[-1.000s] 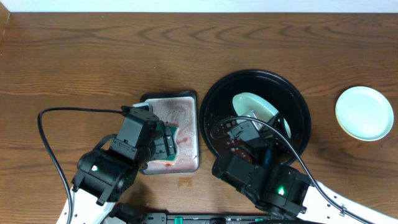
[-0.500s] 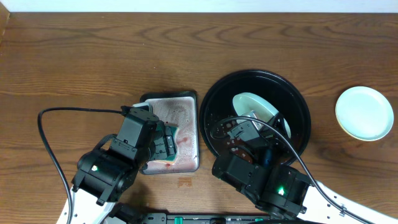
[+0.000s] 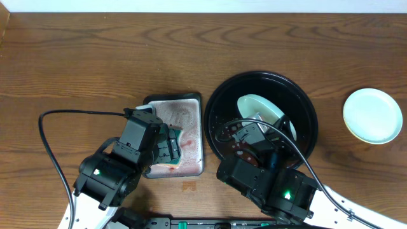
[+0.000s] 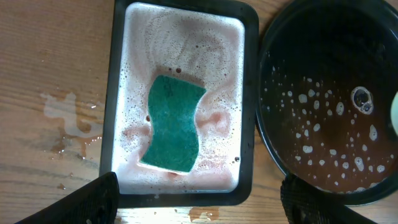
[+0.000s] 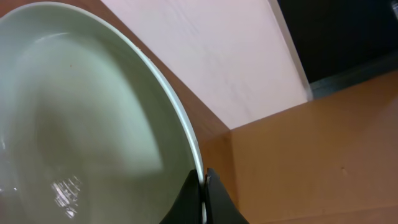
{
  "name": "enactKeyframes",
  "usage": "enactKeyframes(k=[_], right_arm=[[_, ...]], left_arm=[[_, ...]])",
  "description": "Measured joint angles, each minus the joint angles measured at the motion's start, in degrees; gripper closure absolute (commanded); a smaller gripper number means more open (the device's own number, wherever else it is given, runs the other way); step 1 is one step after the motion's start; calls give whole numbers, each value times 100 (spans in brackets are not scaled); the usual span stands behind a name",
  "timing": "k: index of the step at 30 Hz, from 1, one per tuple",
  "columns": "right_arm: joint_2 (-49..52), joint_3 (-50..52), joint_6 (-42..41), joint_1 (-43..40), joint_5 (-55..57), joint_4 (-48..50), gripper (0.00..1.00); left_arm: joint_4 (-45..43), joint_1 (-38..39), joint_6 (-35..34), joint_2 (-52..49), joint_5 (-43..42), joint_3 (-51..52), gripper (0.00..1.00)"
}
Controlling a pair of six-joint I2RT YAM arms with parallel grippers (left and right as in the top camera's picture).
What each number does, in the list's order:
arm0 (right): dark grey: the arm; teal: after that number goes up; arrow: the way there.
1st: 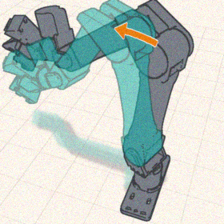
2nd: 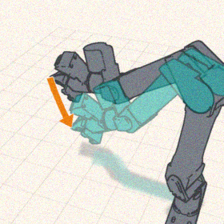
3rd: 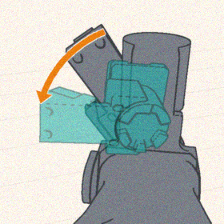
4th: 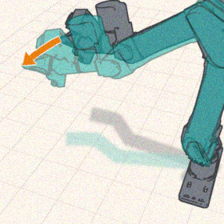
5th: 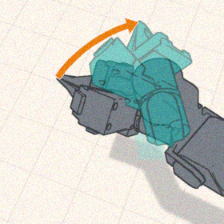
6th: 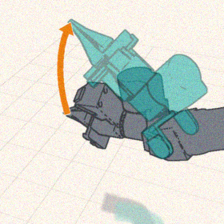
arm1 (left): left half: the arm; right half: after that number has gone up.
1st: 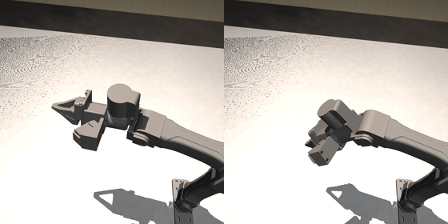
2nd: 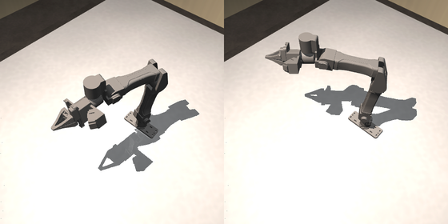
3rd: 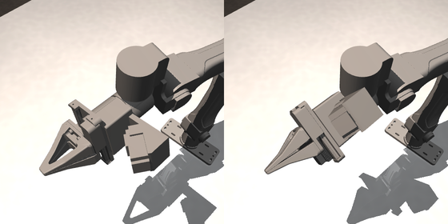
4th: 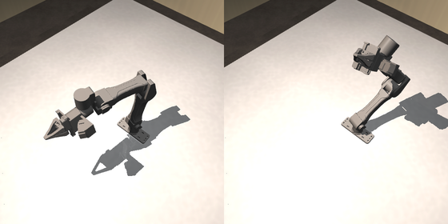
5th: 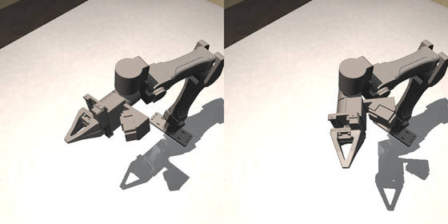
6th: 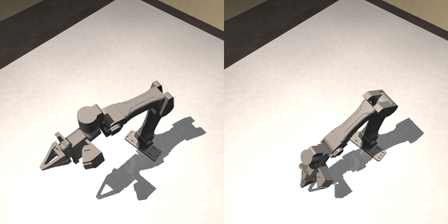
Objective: Clean dirty plates on tray and stack at the side
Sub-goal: 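Tilt and lift the last green plate off the black tray with right gripper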
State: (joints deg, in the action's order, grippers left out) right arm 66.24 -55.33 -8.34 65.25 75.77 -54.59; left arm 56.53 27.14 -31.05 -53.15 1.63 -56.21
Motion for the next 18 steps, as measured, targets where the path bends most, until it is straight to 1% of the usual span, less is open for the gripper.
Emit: enactKeyframes(k=[5,13,18], right_arm=[[0,2,-11,0,-101,92,99],[-2,2,55,-4,13,-22,99],[0,0,-7,-4,-136,-46,99]], left_arm=[[0,0,0,0,0,0,17],[0,0,0,0,0,0,17],[0,0,0,0,0,0,16]])
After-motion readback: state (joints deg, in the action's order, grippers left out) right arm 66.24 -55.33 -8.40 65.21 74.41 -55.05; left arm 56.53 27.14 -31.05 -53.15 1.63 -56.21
